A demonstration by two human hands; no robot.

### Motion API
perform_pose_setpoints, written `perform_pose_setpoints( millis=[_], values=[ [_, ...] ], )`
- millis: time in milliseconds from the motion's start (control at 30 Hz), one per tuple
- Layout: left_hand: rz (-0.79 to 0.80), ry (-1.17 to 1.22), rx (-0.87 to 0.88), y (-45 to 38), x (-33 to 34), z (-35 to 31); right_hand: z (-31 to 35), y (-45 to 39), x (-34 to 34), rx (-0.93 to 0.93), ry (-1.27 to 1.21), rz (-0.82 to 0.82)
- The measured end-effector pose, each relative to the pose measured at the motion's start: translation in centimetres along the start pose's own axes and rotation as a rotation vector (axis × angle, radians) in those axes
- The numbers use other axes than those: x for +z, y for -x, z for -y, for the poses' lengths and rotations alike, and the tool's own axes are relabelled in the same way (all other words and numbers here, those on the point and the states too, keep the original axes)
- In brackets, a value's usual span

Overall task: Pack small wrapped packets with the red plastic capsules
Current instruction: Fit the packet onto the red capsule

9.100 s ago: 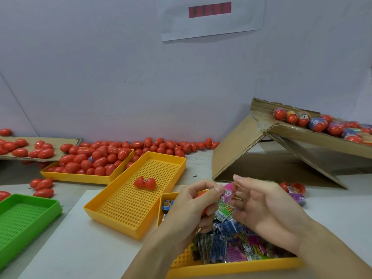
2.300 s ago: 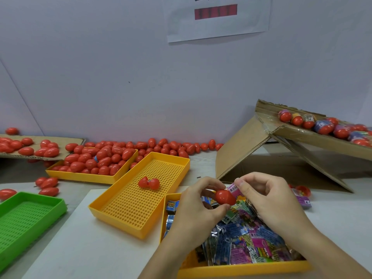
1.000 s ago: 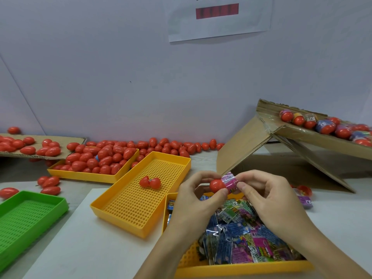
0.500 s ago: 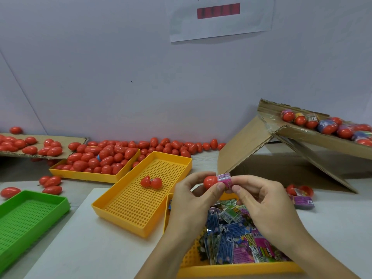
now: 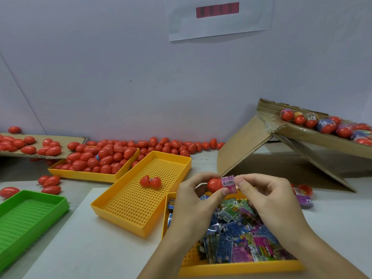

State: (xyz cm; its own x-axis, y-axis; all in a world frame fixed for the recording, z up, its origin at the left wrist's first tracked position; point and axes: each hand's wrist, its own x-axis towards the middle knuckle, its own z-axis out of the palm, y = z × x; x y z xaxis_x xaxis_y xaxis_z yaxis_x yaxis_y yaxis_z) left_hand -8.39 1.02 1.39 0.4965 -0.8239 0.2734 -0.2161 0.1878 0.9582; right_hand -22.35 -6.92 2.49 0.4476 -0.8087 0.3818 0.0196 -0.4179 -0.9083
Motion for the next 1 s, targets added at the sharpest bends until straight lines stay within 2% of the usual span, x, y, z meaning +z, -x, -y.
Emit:
perform_pose_setpoints(
  millis=[200,467,1000],
  values=[
    [0.031,-0.057,0.022,0.1,0.1,0.1,0.0,-0.1,0.1,0.066,-0.104,0.036],
    [0.014,-0.014,0.059,0.1,-0.1,-0.2,-0.9,-0.1,0.6,0.255,-0.338,0.011],
    [-0.016,-0.081,0.078,0.2,0.1,-0.4,-0.5,0.5,0.9,0.221,-0.261,-0.058]
  ],
)
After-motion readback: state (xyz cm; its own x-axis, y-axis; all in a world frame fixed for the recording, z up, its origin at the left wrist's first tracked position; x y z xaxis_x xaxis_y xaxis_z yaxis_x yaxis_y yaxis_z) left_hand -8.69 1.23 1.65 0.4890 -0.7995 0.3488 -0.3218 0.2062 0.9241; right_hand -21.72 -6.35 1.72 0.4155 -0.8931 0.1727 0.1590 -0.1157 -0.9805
